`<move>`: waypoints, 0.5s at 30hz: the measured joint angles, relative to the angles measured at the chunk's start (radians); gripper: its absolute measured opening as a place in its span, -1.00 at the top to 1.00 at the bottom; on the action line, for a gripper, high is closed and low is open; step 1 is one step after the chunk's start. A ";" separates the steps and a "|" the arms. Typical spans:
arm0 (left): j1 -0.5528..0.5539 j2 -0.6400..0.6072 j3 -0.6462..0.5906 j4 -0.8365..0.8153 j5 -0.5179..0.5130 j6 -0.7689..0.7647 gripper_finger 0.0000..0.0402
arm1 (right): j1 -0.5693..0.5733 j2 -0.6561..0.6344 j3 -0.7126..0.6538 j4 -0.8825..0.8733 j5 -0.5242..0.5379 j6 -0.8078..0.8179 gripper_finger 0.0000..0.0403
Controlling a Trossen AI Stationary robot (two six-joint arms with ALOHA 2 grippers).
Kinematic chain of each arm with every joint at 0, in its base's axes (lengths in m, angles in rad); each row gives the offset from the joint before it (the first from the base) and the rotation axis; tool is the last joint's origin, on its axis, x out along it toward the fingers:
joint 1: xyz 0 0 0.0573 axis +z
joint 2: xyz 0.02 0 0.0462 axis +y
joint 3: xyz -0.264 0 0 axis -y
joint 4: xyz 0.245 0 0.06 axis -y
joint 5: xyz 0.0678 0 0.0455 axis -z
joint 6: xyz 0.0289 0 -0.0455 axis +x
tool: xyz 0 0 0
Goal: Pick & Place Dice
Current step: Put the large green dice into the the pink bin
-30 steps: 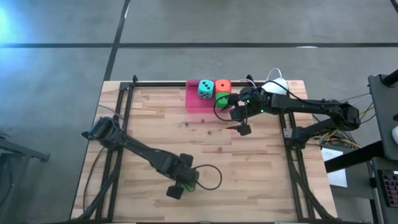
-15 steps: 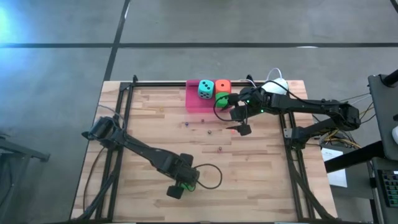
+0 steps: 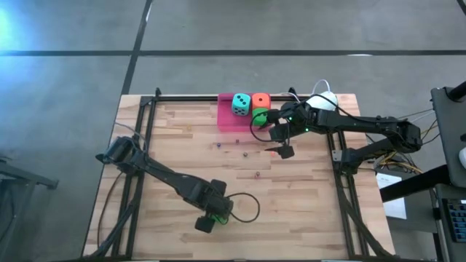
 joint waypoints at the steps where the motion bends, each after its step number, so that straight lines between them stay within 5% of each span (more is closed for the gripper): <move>1: 0.000 -0.003 0.002 -0.004 -0.013 0.000 -0.81 | 0.000 0.000 0.000 0.000 0.000 -0.001 -0.99; 8: 0.003 -0.027 0.010 -0.046 -0.191 0.004 -0.84 | 0.000 0.000 0.000 0.000 0.000 -0.002 -0.99; 15: 0.002 -0.029 0.010 -0.044 -0.225 0.003 -0.86 | 0.000 0.000 0.000 0.000 0.000 -0.001 -0.99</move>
